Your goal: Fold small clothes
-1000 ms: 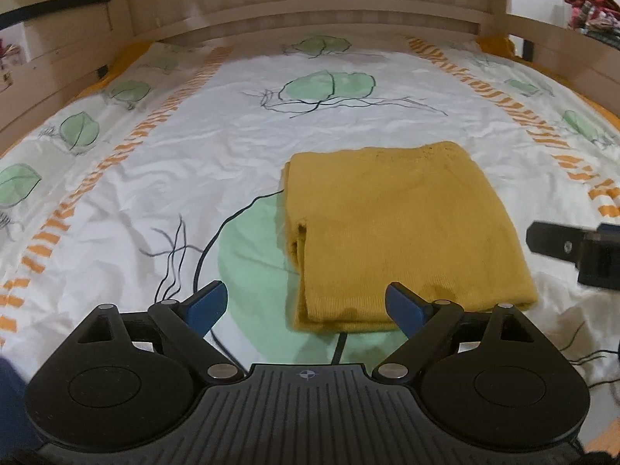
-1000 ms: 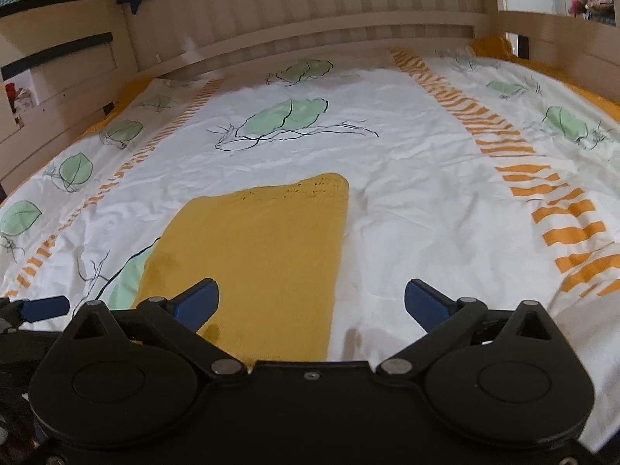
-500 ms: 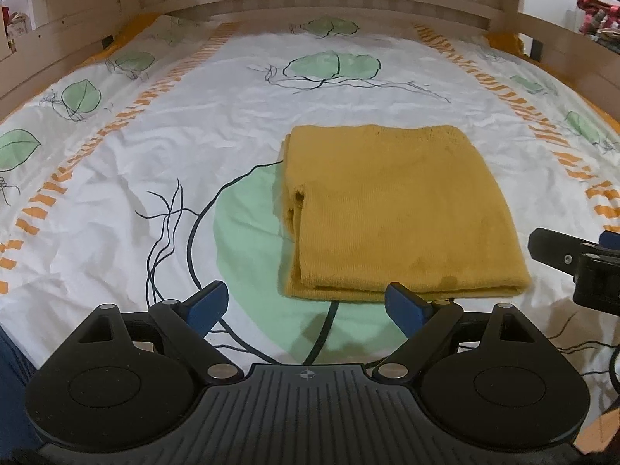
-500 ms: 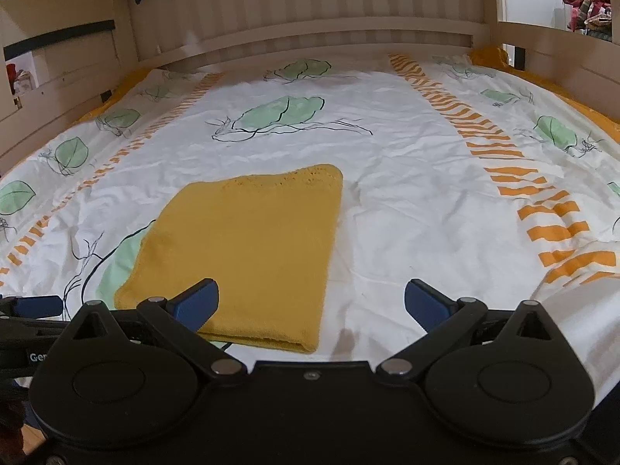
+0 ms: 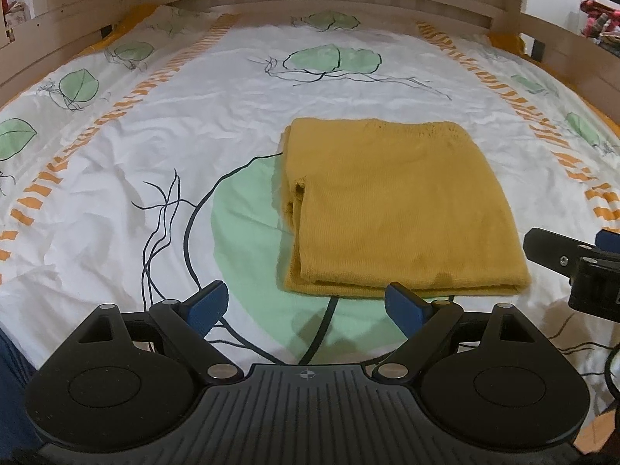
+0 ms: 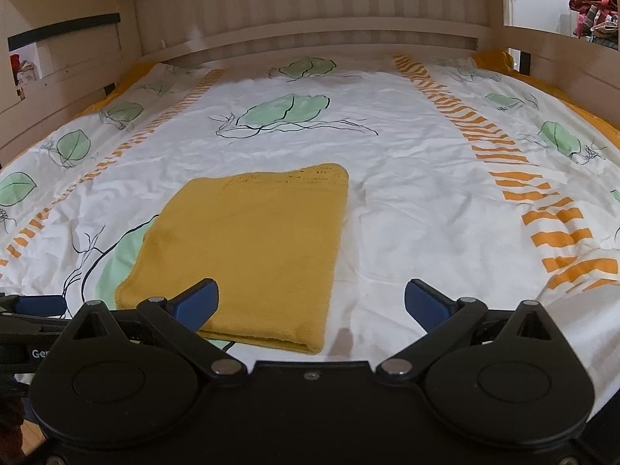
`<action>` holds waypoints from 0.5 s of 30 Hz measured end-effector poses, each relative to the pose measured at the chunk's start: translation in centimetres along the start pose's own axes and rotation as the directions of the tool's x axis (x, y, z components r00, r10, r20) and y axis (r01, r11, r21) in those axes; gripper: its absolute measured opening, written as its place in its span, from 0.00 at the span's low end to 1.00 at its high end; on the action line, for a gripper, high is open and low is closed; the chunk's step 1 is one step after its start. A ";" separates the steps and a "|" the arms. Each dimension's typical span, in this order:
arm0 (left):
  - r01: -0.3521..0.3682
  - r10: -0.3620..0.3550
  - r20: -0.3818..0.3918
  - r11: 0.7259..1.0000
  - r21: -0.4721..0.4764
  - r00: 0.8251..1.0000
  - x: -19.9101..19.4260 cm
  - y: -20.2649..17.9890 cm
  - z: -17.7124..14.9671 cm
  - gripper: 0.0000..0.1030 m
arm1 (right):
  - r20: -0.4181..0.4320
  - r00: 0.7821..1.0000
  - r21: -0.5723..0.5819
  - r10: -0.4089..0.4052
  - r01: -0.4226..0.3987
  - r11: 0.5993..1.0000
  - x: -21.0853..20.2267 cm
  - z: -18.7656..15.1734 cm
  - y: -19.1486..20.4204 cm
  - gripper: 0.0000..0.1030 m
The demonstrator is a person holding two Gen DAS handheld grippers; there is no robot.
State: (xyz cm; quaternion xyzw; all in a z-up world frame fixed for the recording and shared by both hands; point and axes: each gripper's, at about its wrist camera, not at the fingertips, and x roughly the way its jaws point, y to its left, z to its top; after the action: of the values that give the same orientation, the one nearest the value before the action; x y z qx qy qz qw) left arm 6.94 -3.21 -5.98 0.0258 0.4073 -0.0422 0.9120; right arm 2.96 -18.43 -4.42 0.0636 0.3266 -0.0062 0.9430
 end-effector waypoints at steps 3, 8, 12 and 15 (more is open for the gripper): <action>0.002 -0.002 -0.001 1.000 0.001 1.000 0.1 0.0 0.1 0.86 | -0.003 1.000 -0.001 0.000 0.000 1.000 0.1 0.1 0.0 1.00; -0.003 0.003 0.000 1.000 0.004 1.000 0.0 -0.2 0.0 0.86 | -0.004 1.000 -0.001 0.001 -0.001 1.000 0.1 0.1 -0.1 1.00; -0.006 0.006 -0.002 1.000 0.001 1.000 0.1 -0.2 0.1 0.86 | -0.003 1.000 -0.001 0.001 -0.001 1.000 0.1 0.1 -0.1 1.00; -0.006 0.006 -0.006 1.000 -0.011 1.000 0.1 -0.1 0.2 0.86 | -0.004 1.000 -0.001 0.003 -0.003 1.000 0.1 0.1 -0.2 0.99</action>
State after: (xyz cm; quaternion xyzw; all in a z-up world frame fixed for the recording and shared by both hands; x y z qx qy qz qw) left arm 7.09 -3.35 -5.92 0.0223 0.4101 -0.0371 0.9110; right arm 3.13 -18.62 -4.45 0.0637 0.3283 -0.0048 0.9424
